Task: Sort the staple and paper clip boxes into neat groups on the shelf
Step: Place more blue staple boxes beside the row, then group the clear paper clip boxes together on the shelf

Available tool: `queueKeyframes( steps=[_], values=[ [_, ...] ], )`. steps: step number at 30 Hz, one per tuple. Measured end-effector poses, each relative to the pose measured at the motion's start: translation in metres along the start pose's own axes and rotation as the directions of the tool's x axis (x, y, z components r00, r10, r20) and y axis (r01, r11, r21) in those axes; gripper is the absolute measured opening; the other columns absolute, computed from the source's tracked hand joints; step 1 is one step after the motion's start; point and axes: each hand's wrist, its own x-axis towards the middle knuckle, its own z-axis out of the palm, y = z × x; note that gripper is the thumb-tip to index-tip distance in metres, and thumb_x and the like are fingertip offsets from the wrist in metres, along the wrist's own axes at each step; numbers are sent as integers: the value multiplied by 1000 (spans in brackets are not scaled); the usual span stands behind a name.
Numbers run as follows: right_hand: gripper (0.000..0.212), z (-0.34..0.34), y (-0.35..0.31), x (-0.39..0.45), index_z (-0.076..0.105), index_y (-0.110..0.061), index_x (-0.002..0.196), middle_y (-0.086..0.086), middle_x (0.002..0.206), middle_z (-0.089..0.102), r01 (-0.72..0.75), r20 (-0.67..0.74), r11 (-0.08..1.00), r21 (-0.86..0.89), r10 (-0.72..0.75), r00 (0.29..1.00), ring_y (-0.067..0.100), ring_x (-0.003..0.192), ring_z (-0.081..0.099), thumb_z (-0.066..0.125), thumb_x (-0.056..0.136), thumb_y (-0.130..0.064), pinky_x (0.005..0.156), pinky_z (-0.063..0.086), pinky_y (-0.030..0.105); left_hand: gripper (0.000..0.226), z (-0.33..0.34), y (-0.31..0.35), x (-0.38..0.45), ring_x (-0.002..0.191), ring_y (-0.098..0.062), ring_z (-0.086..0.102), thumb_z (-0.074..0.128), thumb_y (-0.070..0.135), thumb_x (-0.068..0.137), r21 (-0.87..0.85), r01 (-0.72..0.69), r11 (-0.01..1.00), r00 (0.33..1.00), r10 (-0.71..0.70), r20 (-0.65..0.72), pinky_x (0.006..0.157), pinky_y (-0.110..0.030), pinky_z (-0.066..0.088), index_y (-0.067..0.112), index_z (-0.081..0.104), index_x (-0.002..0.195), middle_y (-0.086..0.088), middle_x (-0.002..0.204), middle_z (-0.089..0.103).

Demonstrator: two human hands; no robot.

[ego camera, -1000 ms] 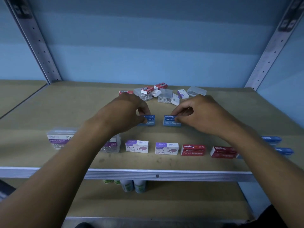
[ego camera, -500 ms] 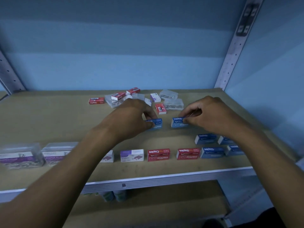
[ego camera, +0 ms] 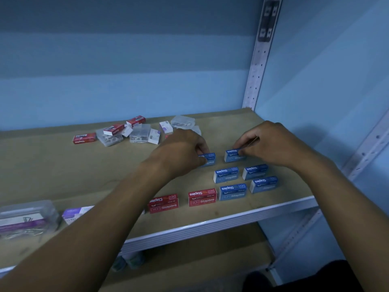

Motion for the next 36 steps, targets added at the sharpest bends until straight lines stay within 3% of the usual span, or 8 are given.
queueKeyframes(
  steps=[4,6,8,13,20,25,31,36],
  values=[
    [19,-3,11,0,82,-32,89,-18,86,76,-28,10,1000,-9,28,1000,-7,82,66,82,78,-17,71,44,-2,15,7,10,7,89,-6,58,71,24,83,12,-2,1000,1000,2,17,66,-13,39,23,75,97,7,100,70],
    [19,-4,16,-1,82,-33,89,-19,85,75,-41,10,999,-13,41,999,-8,81,65,83,78,-16,69,42,-3,16,10,14,9,89,-3,52,70,26,85,31,-10,999,1000,9,13,57,-3,31,25,74,100,9,104,68],
    [20,-5,19,-2,82,-32,88,-19,85,76,-55,14,998,-7,55,998,-6,82,66,83,77,-16,71,44,0,16,12,17,11,92,-2,51,68,27,86,35,-8,999,1000,8,5,59,3,28,25,73,101,11,105,65],
    [20,-5,24,-4,81,-35,84,-20,82,75,-73,17,997,15,73,997,-5,83,67,83,77,-17,74,46,7,16,18,22,16,93,-10,59,71,23,83,11,-45,999,999,45,13,73,-19,42,20,75,98,4,103,68],
    [22,-4,26,-4,80,-38,82,-21,81,75,-67,28,997,39,66,997,-5,84,68,82,77,-17,78,49,10,19,20,23,17,88,-5,52,71,26,85,19,-61,998,998,61,19,59,-10,32,21,75,103,5,108,66],
    [14,-3,22,-1,80,-37,89,-22,83,75,-37,-32,995,90,40,999,-12,79,66,77,83,-24,69,43,-1,23,12,14,11,100,-7,56,64,37,89,-7,-6,1000,999,6,33,79,-21,41,26,71,107,9,110,67],
    [13,11,5,12,79,-35,94,-23,89,73,11,-75,992,124,-2,997,-16,83,62,71,90,-26,68,43,-4,24,-4,-14,-3,106,-13,60,53,28,91,16,67,998,997,-67,30,93,-30,49,27,69,109,7,115,66],
    [15,31,-14,31,77,-36,100,-21,98,71,47,-46,995,90,-43,998,-9,87,62,68,90,-28,76,46,9,48,-23,-54,-12,125,-21,48,69,30,85,200,96,975,993,-108,53,103,-36,43,28,54,131,2,135,53]
  ],
)
